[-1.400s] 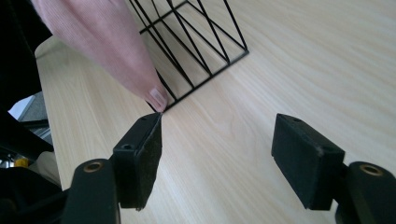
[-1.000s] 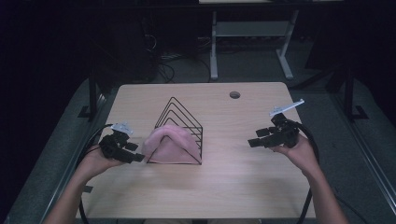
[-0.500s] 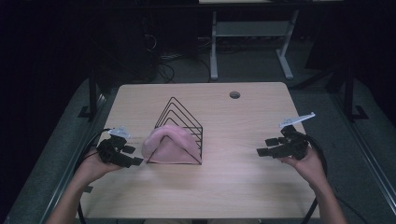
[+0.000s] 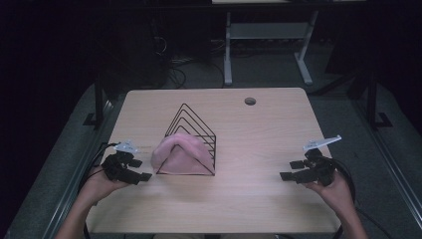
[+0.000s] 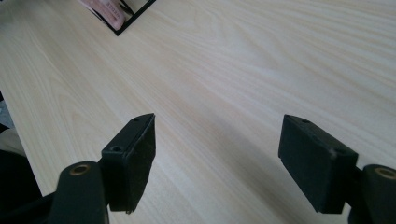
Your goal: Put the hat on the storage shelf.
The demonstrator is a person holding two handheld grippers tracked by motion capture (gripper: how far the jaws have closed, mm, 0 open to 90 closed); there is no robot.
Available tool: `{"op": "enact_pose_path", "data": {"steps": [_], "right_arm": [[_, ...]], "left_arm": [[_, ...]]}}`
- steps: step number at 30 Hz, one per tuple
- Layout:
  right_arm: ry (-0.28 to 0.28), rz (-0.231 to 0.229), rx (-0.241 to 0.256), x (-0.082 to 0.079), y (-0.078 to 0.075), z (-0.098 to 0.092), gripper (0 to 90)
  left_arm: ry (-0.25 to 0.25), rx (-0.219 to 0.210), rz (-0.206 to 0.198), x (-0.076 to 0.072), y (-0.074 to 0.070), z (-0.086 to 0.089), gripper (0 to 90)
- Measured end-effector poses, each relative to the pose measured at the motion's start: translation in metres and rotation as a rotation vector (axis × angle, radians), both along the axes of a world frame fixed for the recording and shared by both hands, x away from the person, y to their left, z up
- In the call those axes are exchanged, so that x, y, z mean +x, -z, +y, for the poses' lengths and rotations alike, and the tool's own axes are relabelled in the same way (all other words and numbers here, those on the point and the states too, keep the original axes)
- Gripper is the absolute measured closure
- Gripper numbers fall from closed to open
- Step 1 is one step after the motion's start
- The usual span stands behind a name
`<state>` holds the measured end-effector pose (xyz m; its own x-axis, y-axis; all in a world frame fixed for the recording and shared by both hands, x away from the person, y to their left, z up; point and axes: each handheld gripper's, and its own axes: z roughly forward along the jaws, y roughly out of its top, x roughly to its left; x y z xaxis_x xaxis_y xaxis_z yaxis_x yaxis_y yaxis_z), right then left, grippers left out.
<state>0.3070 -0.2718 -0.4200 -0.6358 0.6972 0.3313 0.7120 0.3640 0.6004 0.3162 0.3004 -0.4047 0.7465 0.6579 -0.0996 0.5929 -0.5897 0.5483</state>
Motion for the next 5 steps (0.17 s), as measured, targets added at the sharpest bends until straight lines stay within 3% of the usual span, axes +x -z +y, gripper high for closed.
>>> {"op": "enact_pose_path", "data": {"steps": [5], "right_arm": [[0.016,-0.019,0.018,-0.0125,0.0042,0.0016,26.4]], "left_arm": [[-0.019,-0.009,-0.017,-0.0079,0.0022,0.0019,30.3]]}}
